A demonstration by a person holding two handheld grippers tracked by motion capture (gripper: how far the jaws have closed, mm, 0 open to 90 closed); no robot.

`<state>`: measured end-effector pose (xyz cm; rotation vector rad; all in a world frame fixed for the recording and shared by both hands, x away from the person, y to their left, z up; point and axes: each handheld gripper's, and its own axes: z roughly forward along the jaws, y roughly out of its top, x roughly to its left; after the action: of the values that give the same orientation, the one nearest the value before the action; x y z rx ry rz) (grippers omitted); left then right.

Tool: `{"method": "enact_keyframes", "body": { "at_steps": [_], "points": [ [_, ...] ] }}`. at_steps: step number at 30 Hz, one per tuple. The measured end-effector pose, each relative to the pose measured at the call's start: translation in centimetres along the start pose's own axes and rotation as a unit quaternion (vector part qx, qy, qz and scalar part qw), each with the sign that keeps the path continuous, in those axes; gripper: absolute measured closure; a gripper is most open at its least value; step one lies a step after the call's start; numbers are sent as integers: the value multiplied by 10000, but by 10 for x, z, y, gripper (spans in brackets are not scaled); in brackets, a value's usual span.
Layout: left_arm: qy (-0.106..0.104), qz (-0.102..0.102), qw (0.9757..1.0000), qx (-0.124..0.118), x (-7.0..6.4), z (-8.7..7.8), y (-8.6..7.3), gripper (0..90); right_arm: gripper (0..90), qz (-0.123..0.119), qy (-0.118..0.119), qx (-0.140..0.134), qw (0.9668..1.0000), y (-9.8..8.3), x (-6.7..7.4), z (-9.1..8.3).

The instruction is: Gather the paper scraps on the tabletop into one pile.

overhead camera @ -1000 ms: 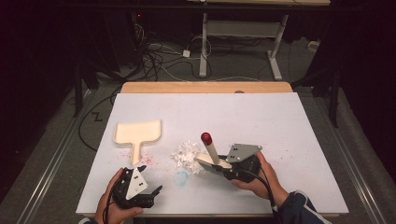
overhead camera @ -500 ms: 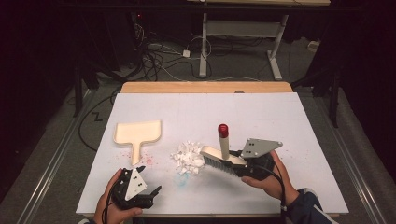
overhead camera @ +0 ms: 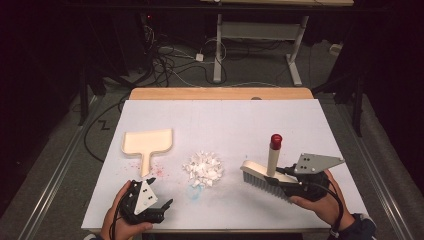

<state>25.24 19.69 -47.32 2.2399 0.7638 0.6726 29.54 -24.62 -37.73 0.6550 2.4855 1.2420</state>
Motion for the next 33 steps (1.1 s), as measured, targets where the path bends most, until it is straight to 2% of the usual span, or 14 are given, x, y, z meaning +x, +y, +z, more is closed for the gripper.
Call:
{"method": "enact_keyframes", "body": {
  "at_steps": [3,5,7,9,12,15,17,20,22,25,27,31,33],
  "points": [
    [2,17,10000,20,-1,1,1,153,686,167,14,213,9996,-10,-6,-3],
    [-2,31,10000,25,-1,1,1,153,685,366,163,391,9984,-15,-11,-5],
    [-10,32,10000,30,-1,2,2,153,685,445,220,544,9973,-20,-15,-5],
    [-22,36,10000,41,-1,2,2,153,685,605,323,698,9952,-25,-20,-4],
    [-52,47,10000,44,-2,3,2,153,685,858,461,786,9921,-27,-32,-2],
    [-84,60,9999,79,-2,5,2,153,684,1016,364,934,9898,-27,-49,4],
    [-94,72,9999,95,-2,6,3,153,673,1212,345,1011,9869,-28,-62,10],
    [-91,89,9999,108,-2,7,3,153,625,1288,265,1162,9845,-28,-79,19],
    [-98,77,9999,120,-2,7,3,153,596,1202,195,1372,9830,-27,-86,26],
    [-94,78,9998,132,-3,7,2,153,581,1139,161,1504,9819,-27,-92,35],
    [-96,83,9998,148,-3,7,2,153,580,1020,156,1558,9824,-24,-91,38],
    [-97,94,9998,166,-3,7,1,153,570,605,13,1675,9840,-13,-86,45],
    [-99,105,9998,169,-3,7,1,153,562,498,-13,1726,9837,-10,-84,49]
  ]
}}
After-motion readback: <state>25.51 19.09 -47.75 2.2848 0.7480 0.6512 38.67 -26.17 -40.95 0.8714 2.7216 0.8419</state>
